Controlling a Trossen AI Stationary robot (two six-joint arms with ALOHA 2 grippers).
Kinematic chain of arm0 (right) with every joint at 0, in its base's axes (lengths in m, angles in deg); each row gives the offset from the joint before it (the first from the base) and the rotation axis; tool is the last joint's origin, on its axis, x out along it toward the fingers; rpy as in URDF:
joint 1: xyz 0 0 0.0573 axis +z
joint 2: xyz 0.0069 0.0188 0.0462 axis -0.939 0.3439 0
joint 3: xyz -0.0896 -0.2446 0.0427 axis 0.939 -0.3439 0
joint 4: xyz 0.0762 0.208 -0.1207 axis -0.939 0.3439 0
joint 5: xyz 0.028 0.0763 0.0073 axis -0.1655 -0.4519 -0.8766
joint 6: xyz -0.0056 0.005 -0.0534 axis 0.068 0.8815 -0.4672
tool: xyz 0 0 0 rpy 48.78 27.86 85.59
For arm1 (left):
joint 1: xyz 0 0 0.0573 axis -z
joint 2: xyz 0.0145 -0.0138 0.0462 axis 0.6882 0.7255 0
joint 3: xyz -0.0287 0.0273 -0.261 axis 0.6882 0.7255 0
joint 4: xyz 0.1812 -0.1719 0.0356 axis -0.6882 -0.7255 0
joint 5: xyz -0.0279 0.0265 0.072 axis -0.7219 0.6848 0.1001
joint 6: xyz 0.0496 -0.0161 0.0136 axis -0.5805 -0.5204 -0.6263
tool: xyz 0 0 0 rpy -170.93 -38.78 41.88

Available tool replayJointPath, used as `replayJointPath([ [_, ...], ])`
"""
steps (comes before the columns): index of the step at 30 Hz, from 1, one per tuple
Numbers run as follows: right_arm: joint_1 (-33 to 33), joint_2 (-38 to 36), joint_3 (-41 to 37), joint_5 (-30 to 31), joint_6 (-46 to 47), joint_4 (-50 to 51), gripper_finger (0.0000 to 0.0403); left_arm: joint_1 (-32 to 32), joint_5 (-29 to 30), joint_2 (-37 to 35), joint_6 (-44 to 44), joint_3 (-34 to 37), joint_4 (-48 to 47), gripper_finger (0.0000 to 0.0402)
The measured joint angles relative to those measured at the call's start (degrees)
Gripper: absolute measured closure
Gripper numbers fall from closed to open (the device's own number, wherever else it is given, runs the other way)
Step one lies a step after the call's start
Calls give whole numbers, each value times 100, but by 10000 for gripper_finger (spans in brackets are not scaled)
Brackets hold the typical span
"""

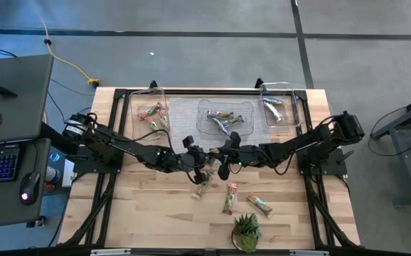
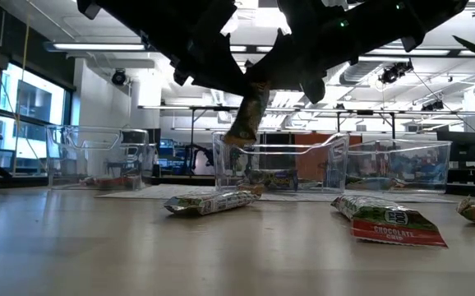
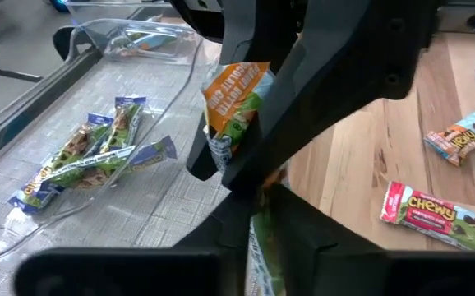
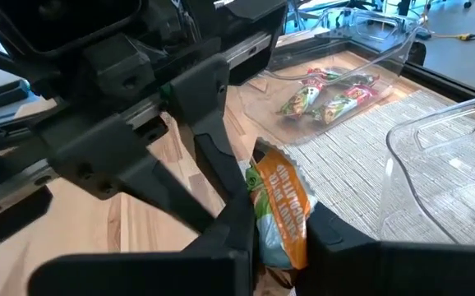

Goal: Pick and place Granola Bars by type
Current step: Put the yellow granola bar into the right transparent bin

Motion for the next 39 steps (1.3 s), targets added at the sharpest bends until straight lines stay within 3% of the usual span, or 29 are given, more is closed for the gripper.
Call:
replayJointPath([
  [6, 0, 0, 0, 64, 2, 179, 380, 2, -148, 0, 24, 0, -48, 282],
  [12, 4, -57, -15, 861, -74, 1043, 381, 0, -202, 0, 22, -11, -161, 228],
  [15, 2, -454, -13, 1139, -629, 1040, 382, 0, -211, 0, 23, -11, -339, 219],
  [18, 13, -1133, -11, 1853, -1275, 1283, 383, 0, -218, 0, 126, -10, -436, 218],
  [23, -104, -2610, 7, 3680, -1737, 2653, 377, 0, -368, 0, 302, -8, -494, 218],
  [25, -246, -3105, 7, 4303, -1349, 3545, 380, 0, -433, 0, 302, -7, -489, 218],
  [27, -473, -3557, 4, 4503, -609, 4604, 383, 0, -436, 0, 304, -7, -490, 218],
  [34, -1675, -4215, -10, 3783, 2661, 7714, 372, 0, -443, 0, 323, -5, -487, 218],
  [36, -1984, -4170, -115, 3731, 2996, 7940, 373, 0, -443, 0, 323, -3, -487, 218],
  [39, -2428, -4162, -561, 3499, 2843, 7433, 381, 0, -441, 0, 323, -3, -487, 218],
])
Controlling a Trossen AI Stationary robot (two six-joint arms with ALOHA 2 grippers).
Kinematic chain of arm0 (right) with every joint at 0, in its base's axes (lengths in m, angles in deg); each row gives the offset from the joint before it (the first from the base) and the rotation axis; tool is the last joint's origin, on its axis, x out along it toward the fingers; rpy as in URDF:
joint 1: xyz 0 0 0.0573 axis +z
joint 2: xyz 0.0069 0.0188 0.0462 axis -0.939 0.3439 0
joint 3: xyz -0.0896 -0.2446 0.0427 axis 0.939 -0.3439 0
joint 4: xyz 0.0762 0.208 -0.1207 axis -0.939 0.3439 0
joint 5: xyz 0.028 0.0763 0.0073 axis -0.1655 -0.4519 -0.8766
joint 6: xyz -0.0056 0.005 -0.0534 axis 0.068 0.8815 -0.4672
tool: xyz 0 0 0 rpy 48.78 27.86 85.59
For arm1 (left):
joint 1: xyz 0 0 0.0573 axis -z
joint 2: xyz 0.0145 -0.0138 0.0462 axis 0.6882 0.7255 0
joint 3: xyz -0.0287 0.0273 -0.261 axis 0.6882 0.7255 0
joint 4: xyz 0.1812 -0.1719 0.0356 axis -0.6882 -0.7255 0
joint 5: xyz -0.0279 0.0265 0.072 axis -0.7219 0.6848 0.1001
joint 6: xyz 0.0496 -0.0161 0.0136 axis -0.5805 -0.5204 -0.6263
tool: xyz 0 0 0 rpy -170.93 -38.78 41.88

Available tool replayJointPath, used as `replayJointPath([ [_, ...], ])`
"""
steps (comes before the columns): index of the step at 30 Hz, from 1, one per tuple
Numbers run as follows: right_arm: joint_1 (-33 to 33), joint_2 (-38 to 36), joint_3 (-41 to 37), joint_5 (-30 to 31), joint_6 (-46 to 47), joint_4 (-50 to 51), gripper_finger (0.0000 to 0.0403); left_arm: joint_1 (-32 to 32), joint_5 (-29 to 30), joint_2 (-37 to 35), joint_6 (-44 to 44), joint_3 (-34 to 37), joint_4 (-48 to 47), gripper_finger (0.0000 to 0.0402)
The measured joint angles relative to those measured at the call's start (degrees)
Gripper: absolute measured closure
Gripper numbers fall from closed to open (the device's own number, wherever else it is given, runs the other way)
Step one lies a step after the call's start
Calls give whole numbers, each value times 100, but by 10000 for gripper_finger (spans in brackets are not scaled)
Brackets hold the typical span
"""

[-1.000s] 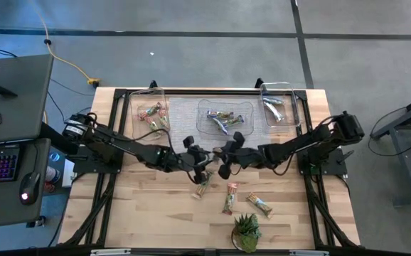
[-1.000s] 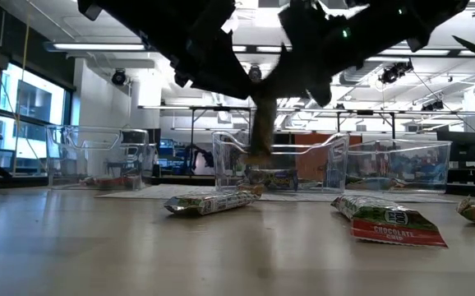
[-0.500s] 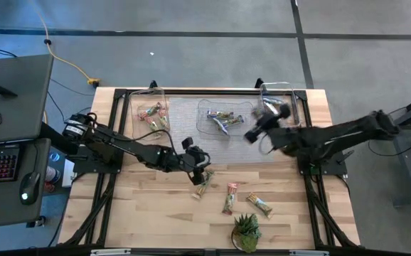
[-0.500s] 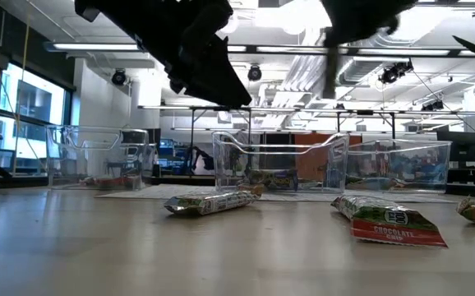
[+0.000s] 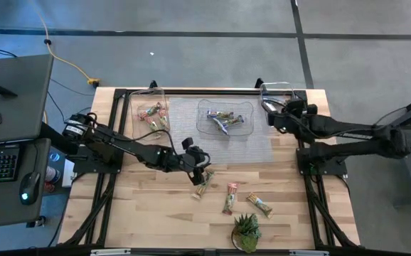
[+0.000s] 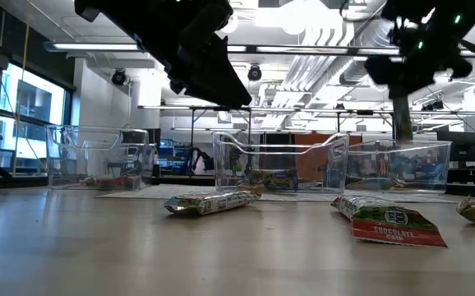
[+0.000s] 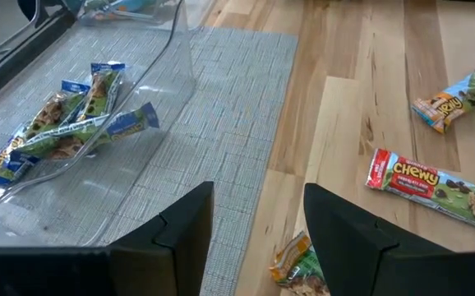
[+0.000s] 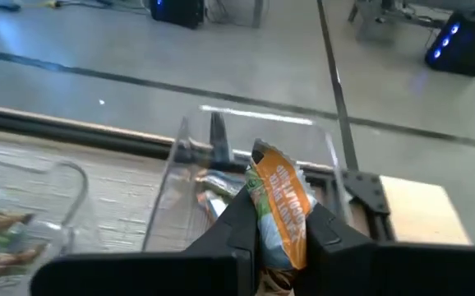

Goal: Pick and place Granola Bars by type
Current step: Put the yellow granola bar into the right transparent bin

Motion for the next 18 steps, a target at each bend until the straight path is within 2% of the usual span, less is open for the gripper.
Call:
replayJointPath([
  [5, -726, 1, -1050, -556, -898, -2077, 381, 0, 0, 0, 0, 0, 0, 218],
  [8, -1032, 1, -1624, -903, -1295, -3519, 363, 0, 0, 0, 0, 0, 0, 218],
  [11, -1212, 0, -2076, -974, -1698, -4694, 345, 0, 0, 0, -7, 0, 0, 218],
  [14, -1290, 0, -2360, -975, -1805, -5311, 335, 0, 0, 0, -47, 0, 0, 218],
  [18, -1296, 0, -2455, -975, -1836, -5388, 324, 0, 0, 0, -66, 2, 0, 218],
])
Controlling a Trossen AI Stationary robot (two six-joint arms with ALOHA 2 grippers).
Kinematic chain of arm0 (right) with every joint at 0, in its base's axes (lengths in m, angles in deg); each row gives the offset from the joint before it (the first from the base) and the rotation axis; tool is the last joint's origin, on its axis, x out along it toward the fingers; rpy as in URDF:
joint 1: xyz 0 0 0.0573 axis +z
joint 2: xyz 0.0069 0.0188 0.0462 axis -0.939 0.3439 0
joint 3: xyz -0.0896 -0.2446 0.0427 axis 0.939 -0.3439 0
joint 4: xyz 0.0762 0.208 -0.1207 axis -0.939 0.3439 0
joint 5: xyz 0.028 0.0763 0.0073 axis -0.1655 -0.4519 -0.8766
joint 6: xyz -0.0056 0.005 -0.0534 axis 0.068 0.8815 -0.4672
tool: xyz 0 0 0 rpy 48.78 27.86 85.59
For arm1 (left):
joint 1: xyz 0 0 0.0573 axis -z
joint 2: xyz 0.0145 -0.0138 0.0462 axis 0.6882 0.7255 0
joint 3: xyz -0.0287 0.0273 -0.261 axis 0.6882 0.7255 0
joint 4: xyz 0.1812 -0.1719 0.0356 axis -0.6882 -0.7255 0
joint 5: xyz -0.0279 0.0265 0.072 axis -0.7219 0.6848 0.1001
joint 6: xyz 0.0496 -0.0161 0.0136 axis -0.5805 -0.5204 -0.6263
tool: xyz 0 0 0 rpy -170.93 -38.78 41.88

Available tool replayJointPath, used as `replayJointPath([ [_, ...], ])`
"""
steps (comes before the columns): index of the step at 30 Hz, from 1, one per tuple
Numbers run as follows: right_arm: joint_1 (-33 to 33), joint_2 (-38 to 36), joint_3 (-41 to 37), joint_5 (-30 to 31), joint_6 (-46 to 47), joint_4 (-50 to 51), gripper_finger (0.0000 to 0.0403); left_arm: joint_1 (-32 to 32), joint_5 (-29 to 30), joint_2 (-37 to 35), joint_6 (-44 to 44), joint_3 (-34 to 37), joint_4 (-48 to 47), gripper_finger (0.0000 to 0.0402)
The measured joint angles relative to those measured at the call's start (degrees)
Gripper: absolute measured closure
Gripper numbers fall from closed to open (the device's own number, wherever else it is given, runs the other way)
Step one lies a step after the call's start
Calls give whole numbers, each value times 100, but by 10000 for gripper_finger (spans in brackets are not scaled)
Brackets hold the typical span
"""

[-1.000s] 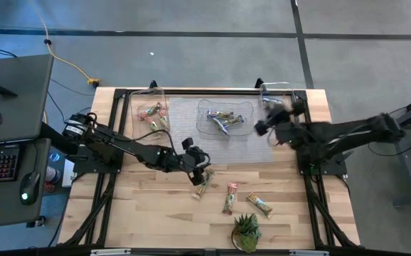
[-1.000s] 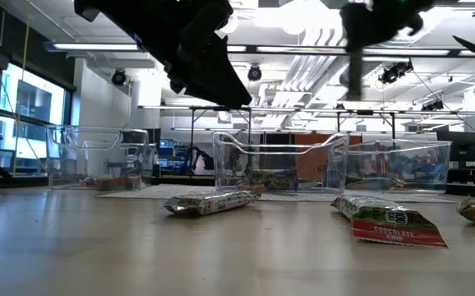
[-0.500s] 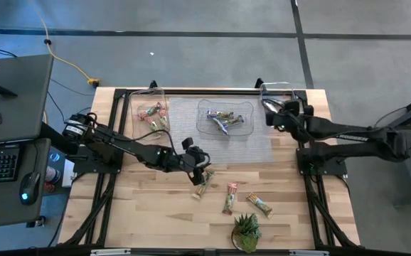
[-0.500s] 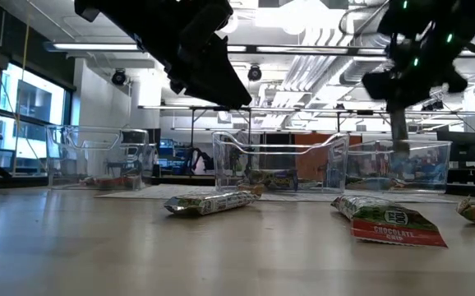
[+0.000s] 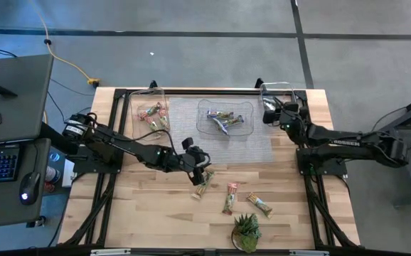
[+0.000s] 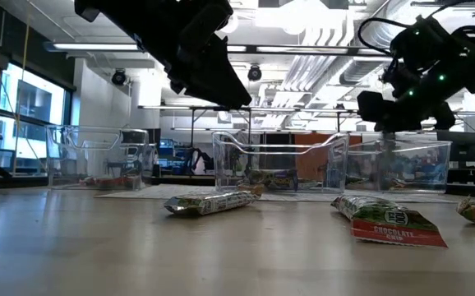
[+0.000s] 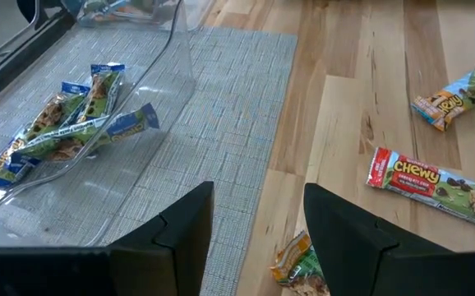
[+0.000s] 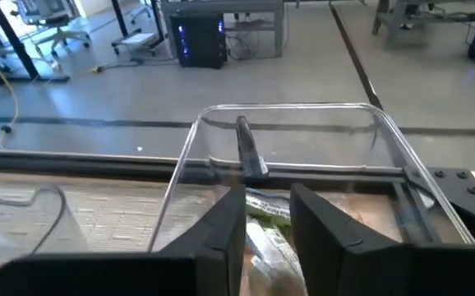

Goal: Pick and place Granola Bars by type
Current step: Put the yellow granola bar into the right transparent bin

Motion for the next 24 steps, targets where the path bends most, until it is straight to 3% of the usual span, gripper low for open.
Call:
replayJointPath([
  [5, 105, 2, 194, -122, -726, -20, 299, 0, -1, 0, 0, 0, -1, 218],
  [8, 337, -2, 517, -590, -1106, -25, 282, 0, -125, 0, 0, 0, -11, 218],
  [11, 692, -4, 930, -1483, -1509, -38, 272, 0, -506, 0, 6, 2, -43, 218],
  [13, 1021, -4, 1191, -2427, -1738, -47, 268, 0, -774, 0, 123, 2, -128, 218],
  [15, 1418, 1, 1401, -3383, -1904, -48, 268, 2, -1061, 0, 495, 4, -267, 218],
  [17, 1900, 42, 1548, -3892, -1885, -50, 270, 2, -1348, 0, 1101, 4, -353, 218],
  [20, 2651, 171, 1639, -3771, -1942, -74, 274, 13, -1431, 73, 1700, 3, -426, 218],
  [24, 3474, 491, 1639, -3351, -2460, -190, 272, 96, -1251, 396, 1818, 9, -491, 218],
])
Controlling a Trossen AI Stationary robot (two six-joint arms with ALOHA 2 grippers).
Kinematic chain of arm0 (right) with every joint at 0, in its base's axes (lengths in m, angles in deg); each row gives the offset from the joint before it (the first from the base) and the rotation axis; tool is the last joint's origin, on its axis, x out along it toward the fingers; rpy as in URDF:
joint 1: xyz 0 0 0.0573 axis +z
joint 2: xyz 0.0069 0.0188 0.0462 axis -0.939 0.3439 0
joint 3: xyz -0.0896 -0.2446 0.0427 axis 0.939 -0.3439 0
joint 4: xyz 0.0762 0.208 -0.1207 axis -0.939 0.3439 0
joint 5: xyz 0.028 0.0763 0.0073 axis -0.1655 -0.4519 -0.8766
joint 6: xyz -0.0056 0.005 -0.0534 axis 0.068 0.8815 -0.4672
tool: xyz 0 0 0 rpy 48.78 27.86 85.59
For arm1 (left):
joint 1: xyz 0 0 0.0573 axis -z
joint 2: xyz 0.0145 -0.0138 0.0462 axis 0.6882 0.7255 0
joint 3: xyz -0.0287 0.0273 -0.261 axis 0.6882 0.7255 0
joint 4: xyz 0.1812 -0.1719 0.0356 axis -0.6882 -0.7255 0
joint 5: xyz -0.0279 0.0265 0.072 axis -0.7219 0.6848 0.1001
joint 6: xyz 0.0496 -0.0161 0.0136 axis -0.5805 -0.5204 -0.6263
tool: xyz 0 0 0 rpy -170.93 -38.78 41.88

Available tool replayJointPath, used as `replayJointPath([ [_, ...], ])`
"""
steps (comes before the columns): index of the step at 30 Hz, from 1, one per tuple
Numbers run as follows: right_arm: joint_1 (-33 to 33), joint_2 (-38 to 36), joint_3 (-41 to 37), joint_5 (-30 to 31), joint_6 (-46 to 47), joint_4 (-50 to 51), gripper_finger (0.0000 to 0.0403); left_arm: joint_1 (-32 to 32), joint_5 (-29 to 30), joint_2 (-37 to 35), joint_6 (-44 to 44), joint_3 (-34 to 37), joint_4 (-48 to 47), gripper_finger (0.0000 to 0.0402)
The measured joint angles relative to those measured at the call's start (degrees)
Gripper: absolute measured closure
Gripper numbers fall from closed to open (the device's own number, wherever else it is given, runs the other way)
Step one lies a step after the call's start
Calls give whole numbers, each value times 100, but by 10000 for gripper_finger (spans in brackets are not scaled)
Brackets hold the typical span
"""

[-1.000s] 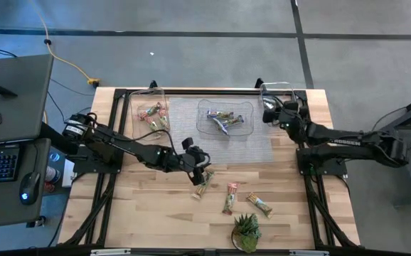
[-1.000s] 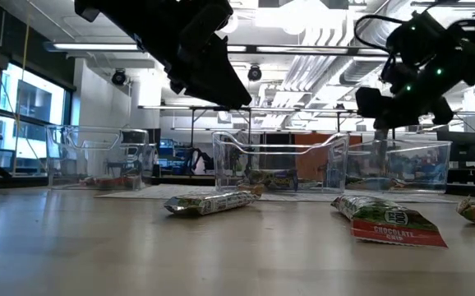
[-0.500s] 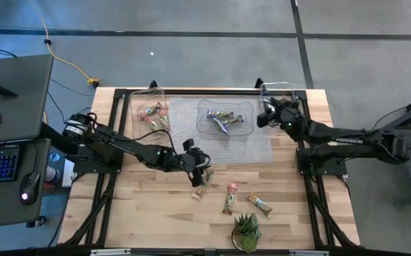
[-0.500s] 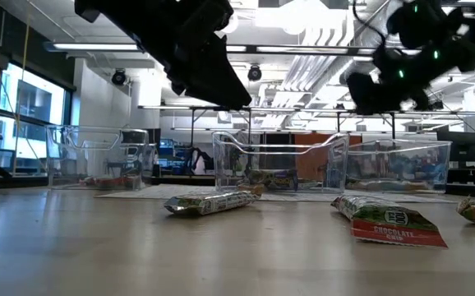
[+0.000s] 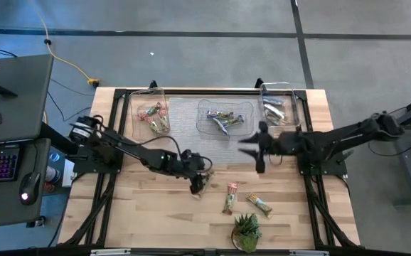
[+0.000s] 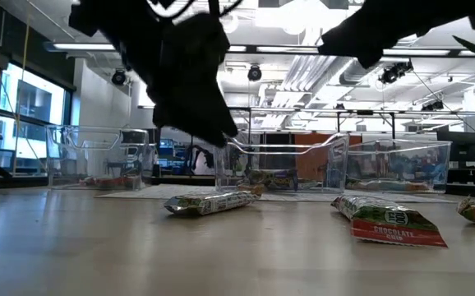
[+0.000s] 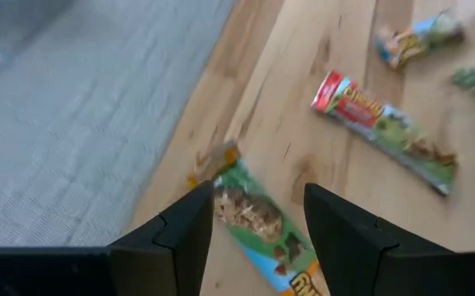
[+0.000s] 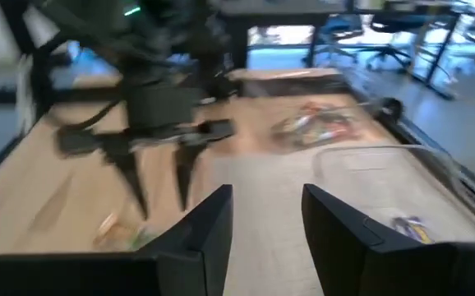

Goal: Pick and place Granola Bars by type
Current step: Put the yellow granola bar into the right transparent bin

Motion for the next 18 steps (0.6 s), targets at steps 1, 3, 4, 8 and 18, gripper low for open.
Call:
replayJointPath([
  [1, 168, 121, -1, 46, -101, -39, 272, 35, -4, 109, 62, 0, 7, 218],
  [3, 443, 414, -2, 48, -286, -238, 273, 35, -21, 310, 184, 0, 1, 218],
  [4, 553, 589, -2, 49, -358, -354, 274, 35, -29, 378, 196, 2, -29, 218],
  [8, 757, 1403, -4, 185, -467, -1153, 274, 20, -89, 461, 169, 0, 12, 218],
  [18, 555, 3474, 111, 282, 748, -2866, 274, 13, -776, 101, -191, -7, -572, 218],
])
